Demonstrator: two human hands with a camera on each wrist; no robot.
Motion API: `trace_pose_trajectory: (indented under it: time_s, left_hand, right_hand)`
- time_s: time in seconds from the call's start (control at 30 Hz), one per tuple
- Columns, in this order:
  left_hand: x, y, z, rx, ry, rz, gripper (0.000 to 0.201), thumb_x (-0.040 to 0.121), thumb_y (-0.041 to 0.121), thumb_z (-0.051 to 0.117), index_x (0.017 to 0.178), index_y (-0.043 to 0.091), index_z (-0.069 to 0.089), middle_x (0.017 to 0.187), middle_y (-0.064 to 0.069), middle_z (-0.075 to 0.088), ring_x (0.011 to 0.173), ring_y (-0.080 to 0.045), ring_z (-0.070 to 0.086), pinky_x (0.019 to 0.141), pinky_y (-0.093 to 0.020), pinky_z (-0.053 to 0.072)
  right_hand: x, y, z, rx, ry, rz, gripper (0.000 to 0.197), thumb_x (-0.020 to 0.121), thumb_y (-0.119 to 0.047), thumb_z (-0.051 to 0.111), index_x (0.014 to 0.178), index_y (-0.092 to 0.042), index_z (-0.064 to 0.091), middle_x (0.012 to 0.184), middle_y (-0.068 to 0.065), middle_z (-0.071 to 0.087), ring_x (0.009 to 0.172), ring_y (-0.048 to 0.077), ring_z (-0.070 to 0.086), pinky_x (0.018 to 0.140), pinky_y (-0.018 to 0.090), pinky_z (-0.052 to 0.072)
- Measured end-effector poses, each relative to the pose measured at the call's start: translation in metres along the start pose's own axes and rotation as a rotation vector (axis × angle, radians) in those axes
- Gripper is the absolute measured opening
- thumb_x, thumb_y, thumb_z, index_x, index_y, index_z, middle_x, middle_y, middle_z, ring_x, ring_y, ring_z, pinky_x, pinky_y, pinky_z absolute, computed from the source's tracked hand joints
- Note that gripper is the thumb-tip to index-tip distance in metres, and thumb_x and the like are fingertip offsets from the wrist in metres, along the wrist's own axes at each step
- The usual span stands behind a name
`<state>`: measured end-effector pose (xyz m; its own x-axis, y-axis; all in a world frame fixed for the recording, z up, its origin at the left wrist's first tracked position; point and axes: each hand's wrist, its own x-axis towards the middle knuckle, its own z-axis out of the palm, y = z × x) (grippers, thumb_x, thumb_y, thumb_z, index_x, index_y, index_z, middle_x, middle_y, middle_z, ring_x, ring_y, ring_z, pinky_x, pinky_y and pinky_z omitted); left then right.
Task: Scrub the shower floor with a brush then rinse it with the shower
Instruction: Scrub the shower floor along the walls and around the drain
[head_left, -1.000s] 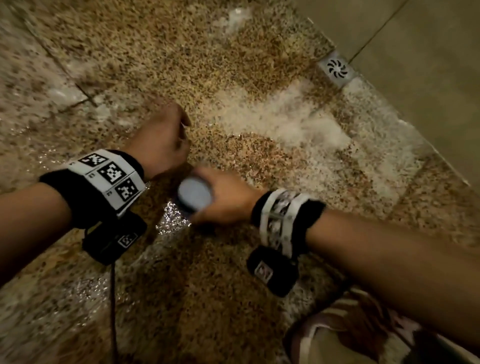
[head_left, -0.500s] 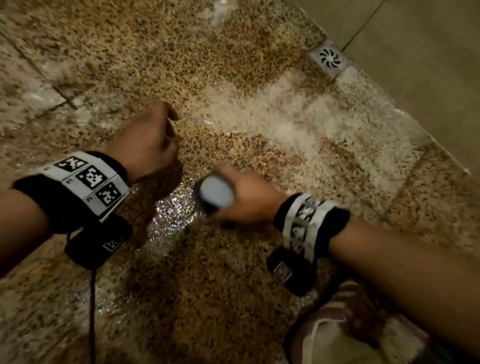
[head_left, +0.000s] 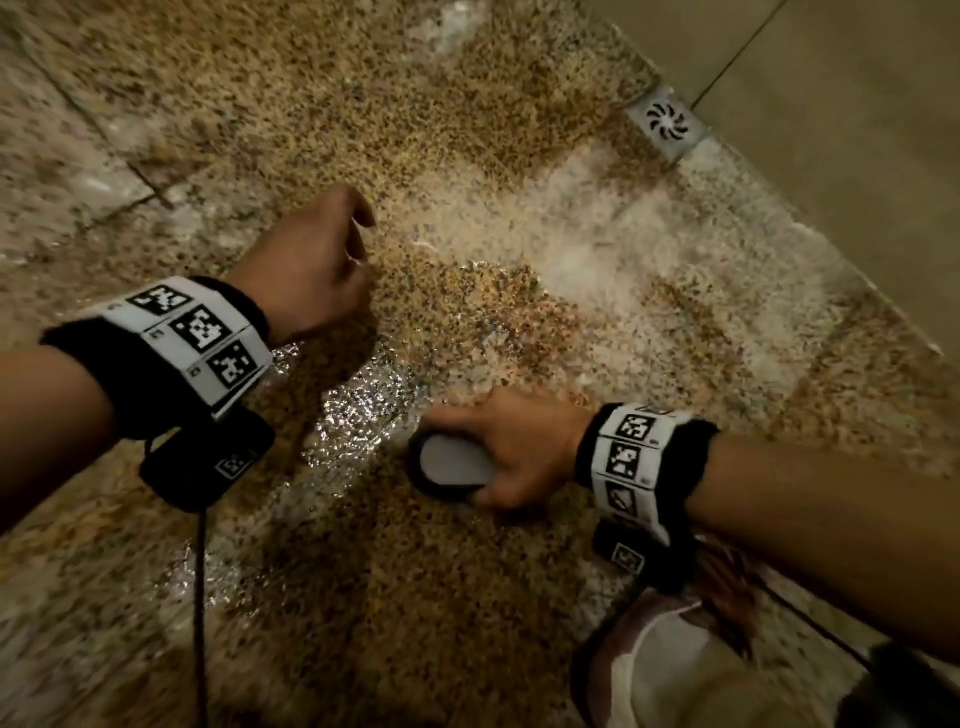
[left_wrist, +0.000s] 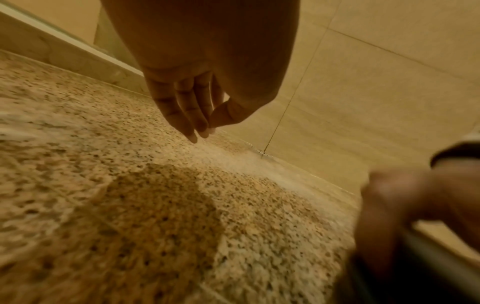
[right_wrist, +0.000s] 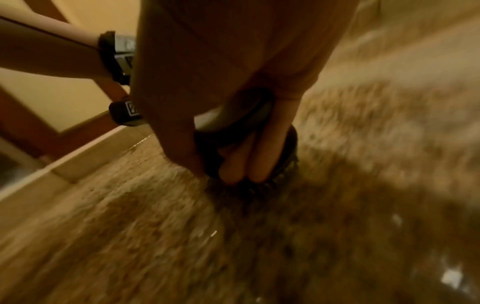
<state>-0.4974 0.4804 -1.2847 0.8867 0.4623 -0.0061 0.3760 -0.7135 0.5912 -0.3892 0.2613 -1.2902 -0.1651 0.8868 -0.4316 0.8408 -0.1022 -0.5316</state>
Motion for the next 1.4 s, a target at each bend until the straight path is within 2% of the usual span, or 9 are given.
trace_pose_trajectory:
  time_s: [0.2,0.43,0.53,0.63,0.9,0.97,1.1,1.2,1.4]
  left_hand:
    - [-0.011,-0.003,-0.008,0.005,0.004,-0.006,0.036,0.083,0.007,0.060,0.116,0.003,0.045,0.095,-0.012,0.062,0.080,-0.023,0.055,0.071,-0.032,0.041]
    - [-0.021,-0.016,-0.025,0.018,0.055,-0.029,0.037,0.079,0.003,0.058,0.114,0.004,0.046,0.094,-0.012,0.061,0.079,-0.025,0.054,0.070,-0.033,0.042]
    - [-0.036,-0.024,-0.032,0.030,0.046,-0.052,0.035,0.080,0.004,0.058,0.113,0.005,0.046,0.094,-0.011,0.060,0.080,-0.025,0.056,0.070,-0.033,0.043]
    - [-0.049,-0.040,-0.052,0.132,0.085,-0.114,0.034,0.080,0.007,0.058,0.113,0.007,0.049,0.102,-0.013,0.059,0.090,-0.029,0.057,0.074,-0.034,0.042]
    - [-0.103,-0.091,-0.113,0.210,0.299,-0.389,0.027,0.083,0.014,0.055,0.110,0.008,0.052,0.104,-0.019,0.059,0.097,-0.036,0.055,0.081,-0.042,0.045]
    - [-0.122,-0.103,-0.119,0.173,0.309,-0.402,0.024,0.083,0.012,0.055,0.107,0.009,0.053,0.101,-0.018,0.059,0.094,-0.035,0.056,0.080,-0.040,0.045]
    - [-0.155,-0.118,-0.118,0.127,0.270,-0.481,0.023,0.083,0.010,0.057,0.105,0.010,0.055,0.099,-0.014,0.058,0.091,-0.030,0.055,0.076,-0.035,0.043]
    - [-0.169,-0.126,-0.121,0.082,0.247,-0.520,0.025,0.082,0.010,0.058,0.107,0.009,0.054,0.103,-0.015,0.058,0.089,-0.028,0.054,0.077,-0.036,0.044]
    - [-0.174,-0.125,-0.138,-0.007,0.387,-0.637,0.024,0.086,0.010,0.058,0.109,0.009,0.054,0.108,-0.015,0.058,0.097,-0.030,0.056,0.080,-0.034,0.042]
  right_hand:
    - [0.020,0.069,-0.080,0.065,0.464,0.527,0.051,0.066,-0.043,0.073,0.106,-0.030,0.044,0.090,-0.001,0.061,0.083,0.022,0.065,0.063,0.023,0.044]
    - [0.047,-0.006,-0.019,0.163,0.120,0.166,0.057,0.070,-0.029,0.081,0.120,-0.028,0.053,0.105,-0.003,0.065,0.089,0.009,0.062,0.078,0.023,0.052]
    - [0.053,0.018,-0.055,0.332,0.462,0.448,0.037,0.073,-0.021,0.078,0.096,-0.035,0.053,0.087,-0.009,0.062,0.072,-0.004,0.061,0.060,0.010,0.051]
    - [0.076,0.020,-0.078,0.160,0.637,0.616,0.045,0.072,-0.031,0.076,0.109,-0.026,0.050,0.096,0.006,0.065,0.084,0.025,0.065,0.063,0.026,0.054]
    - [0.181,-0.194,0.033,0.276,0.024,-0.058,0.055,0.078,-0.034,0.078,0.124,-0.015,0.055,0.107,0.009,0.066,0.094,0.024,0.062,0.081,0.031,0.049]
    - [0.184,-0.187,0.029,0.182,-0.069,-0.059,0.068,0.072,-0.036,0.082,0.131,-0.018,0.053,0.111,0.007,0.067,0.096,0.023,0.063,0.081,0.028,0.051]
    - [0.167,-0.088,-0.053,0.162,0.230,0.326,0.057,0.064,-0.034,0.080,0.115,-0.029,0.058,0.093,-0.005,0.067,0.086,0.019,0.065,0.062,0.014,0.048]
    - [0.158,-0.044,-0.119,-0.213,0.226,0.590,0.076,0.074,-0.039,0.077,0.138,-0.018,0.042,0.118,0.016,0.063,0.100,0.034,0.063,0.073,0.032,0.051]
    - [0.221,-0.142,-0.131,-0.252,0.171,0.261,0.056,0.073,-0.055,0.068,0.117,-0.027,0.048,0.098,0.004,0.065,0.083,0.026,0.064,0.069,0.033,0.052]
